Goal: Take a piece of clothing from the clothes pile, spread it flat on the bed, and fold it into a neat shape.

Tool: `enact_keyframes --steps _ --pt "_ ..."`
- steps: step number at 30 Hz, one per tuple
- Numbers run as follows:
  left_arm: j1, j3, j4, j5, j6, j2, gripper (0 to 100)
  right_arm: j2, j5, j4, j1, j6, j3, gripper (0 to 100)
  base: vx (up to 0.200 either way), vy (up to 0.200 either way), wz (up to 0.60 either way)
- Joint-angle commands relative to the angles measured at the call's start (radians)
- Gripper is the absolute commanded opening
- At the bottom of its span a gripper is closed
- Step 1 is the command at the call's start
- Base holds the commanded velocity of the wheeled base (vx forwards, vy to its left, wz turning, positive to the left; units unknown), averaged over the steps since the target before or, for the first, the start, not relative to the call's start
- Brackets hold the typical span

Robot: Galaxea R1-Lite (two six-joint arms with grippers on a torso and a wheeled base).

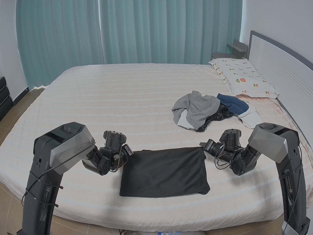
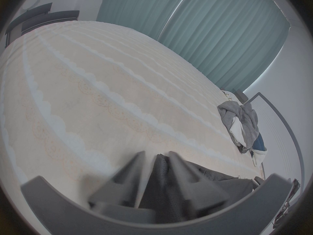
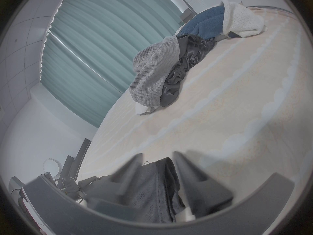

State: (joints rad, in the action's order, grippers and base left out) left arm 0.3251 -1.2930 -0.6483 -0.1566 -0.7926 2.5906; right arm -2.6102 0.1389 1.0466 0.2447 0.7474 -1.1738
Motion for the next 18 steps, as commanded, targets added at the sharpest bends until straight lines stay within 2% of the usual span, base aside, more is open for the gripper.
enact_keyframes --steps 1,9,15,18 --pt "0.000 0.001 -0.002 0.000 -0.001 -0.001 100 0.004 0.002 0.001 0.001 0.000 0.010 100 0.000 0.000 0.00" --pt "0.000 0.006 -0.008 0.003 -0.004 -0.004 100 0.053 0.002 0.061 -0.008 0.004 0.057 100 0.000 0.000 0.00" --pt "-0.005 0.057 -0.010 0.034 -0.076 -0.055 100 0.136 0.011 0.107 -0.027 0.013 0.145 100 0.000 0.000 0.00" --pt "-0.003 0.175 -0.011 0.143 -0.079 -0.141 100 0.174 0.013 0.122 -0.028 0.013 0.191 100 0.000 0.000 0.00"
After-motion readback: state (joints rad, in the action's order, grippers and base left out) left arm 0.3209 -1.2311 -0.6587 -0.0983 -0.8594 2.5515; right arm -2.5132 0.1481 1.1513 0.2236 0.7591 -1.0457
